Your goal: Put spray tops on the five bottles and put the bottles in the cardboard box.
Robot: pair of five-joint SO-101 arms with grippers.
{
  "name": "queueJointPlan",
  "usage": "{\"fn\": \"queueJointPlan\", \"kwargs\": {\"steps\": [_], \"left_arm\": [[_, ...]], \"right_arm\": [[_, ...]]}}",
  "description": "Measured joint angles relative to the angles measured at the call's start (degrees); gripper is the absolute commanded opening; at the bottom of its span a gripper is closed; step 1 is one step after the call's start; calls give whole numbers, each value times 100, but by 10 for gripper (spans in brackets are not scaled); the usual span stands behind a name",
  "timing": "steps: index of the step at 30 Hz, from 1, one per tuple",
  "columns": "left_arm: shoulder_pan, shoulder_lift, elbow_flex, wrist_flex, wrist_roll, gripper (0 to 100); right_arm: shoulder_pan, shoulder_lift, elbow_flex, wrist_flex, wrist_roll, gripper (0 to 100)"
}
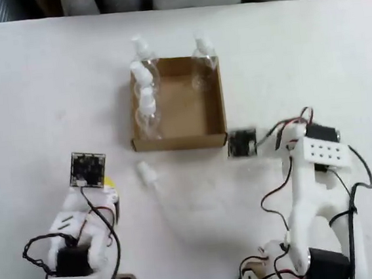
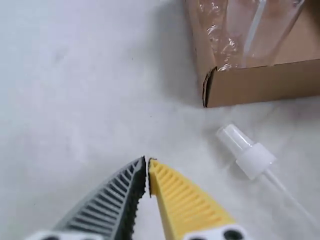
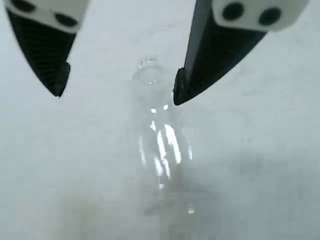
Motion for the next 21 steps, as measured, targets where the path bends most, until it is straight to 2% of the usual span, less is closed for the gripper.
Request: {"fn": "queueJointPlan", "kwargs": {"steps": [3,5,13,21], "left_arm": [[0,0,0,0,0,24],[0,0,0,0,0,24],[0,0,0,0,0,24],[0,0,0,0,0,24]], "right_arm": [[79,0,-466,484,-809,284],[167,0,-765,844,-1433,239],[818,0,-1442,1855,-5240,136],[1354,0,-1073,2259,-7138,123]]}}
